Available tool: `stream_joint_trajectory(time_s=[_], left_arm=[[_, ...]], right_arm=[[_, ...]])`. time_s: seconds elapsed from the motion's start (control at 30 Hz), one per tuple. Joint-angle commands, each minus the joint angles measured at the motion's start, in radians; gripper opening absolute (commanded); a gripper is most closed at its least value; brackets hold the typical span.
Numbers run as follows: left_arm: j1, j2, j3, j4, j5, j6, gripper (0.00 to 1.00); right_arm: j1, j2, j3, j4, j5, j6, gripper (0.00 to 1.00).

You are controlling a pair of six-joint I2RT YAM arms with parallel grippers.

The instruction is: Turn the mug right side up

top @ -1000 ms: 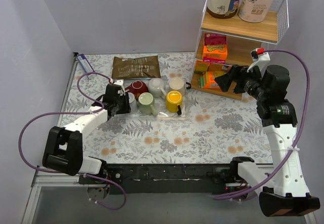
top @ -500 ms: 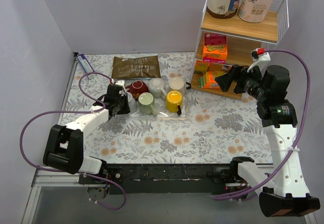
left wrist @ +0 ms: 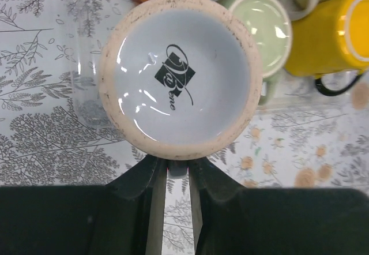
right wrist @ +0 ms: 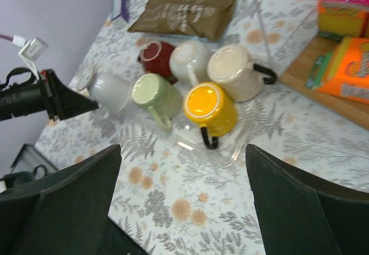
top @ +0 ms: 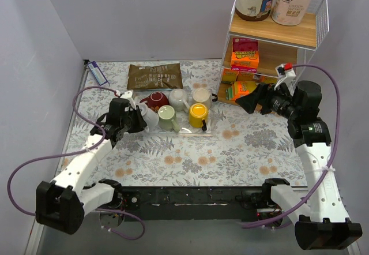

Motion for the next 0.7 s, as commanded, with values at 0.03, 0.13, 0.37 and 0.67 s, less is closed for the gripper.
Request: stream_joint_trajectory(time_s=[0.03,0.13,0.37,0.67], left_arm=[[-0.008,-0.168,0.088,-0.032,0.139,-0.084,0.0],[-0.006,-0.233,0.14,-0.02,0.225,-0.144,0.0],[-0.009,-0.357,0.2,0.154,0.482,-0.336,0.0],[-0.009,-0.38,0.209,0.441,0.584,-0.546,0.0]], right_arm=[[0.018,-0.052,-0.17,0.303,-0.26,0.222,0.95],[0.097,-0.081,-0.247,0.52,-0.287,0.367,0.96],[0.563,-0.022,-0.344,0.834,-0.001,0.511,0.96],[0.814,0.21,-0.272,1.135,0.198,0.555,0.91]])
